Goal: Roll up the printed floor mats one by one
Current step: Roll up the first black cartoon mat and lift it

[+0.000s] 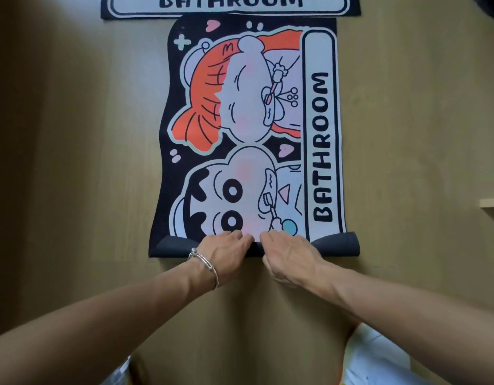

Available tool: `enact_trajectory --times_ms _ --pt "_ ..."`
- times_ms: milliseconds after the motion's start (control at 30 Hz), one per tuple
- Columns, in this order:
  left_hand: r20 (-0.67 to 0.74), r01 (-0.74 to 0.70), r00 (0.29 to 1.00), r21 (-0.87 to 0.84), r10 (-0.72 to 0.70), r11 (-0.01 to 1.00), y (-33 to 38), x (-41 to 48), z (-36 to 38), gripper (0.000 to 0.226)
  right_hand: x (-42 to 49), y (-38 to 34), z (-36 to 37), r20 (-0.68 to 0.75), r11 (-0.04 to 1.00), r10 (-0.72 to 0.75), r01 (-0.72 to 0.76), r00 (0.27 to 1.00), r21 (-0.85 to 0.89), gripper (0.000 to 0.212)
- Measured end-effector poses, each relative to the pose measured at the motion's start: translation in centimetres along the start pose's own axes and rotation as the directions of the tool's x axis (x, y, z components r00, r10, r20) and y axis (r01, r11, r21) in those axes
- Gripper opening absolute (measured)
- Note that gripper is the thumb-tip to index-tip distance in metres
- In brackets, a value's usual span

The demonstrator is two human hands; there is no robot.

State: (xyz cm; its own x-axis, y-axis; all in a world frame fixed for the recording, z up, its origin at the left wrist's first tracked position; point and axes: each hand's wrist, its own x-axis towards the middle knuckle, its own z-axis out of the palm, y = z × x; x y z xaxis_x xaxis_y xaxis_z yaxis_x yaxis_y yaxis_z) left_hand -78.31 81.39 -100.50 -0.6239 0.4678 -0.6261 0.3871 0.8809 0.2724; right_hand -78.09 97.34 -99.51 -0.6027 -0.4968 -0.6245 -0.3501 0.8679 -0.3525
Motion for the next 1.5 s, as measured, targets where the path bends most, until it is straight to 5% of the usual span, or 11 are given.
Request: enact_trajectory --times_ms 200,300,433,633,900,1200,1367,1500 --pt "0.045 -0.159 0.987 0.117 0.155 0.980 0.3 -0.8 0.1 0.029 -0.1 -0.2 0.7 0.118 0.999 0.047 -0.043 0.992 -0.034 0.016" --pt "0.135 -0.093 0.989 0.231 0.063 0.968 0.6 -0.4 -0.3 0.021 0.3 -0.5 0.4 0.182 0.995 0.069 -0.054 0.981 -0.085 0.029" --pt "0.156 0.001 0.987 0.273 -0.046 0.962 0.4 1.1 -1.4 0.020 1.4 -0.3 -0.9 0.205 0.994 0.054 -0.033 0.977 -0.105 0.019" --pt "0.211 0.088 0.970 0.176 -0.125 0.980 -0.3 3.0 -2.0 0.025 3.0 0.8 -2.8 0.284 0.992 0.106 -0.119 0.953 0.031 0.011" --pt "0.271 0.060 0.959 0.094 -0.084 0.994 -1.3 3.9 -2.6 0.022 2.8 0.8 -2.4 0.096 0.992 0.095 -0.086 0.991 -0.096 0.020" --pt "0.086 -0.078 0.995 0.272 0.057 0.959 -2.5 2.7 -1.7 0.020 3.7 1.0 -2.6 0.268 0.970 0.194 -0.225 0.943 0.089 0.011" --pt "0.239 -0.003 0.970 0.224 -0.052 0.975 -2.1 3.7 -2.0 0.025 3.4 0.5 -2.4 0.219 0.980 0.188 -0.199 0.957 0.027 0.013" --pt "0.328 -0.050 0.945 0.164 -0.007 0.985 -2.4 4.7 -3.0 0.026 3.2 0.6 -1.5 0.155 0.983 0.180 -0.182 0.971 -0.006 0.019"
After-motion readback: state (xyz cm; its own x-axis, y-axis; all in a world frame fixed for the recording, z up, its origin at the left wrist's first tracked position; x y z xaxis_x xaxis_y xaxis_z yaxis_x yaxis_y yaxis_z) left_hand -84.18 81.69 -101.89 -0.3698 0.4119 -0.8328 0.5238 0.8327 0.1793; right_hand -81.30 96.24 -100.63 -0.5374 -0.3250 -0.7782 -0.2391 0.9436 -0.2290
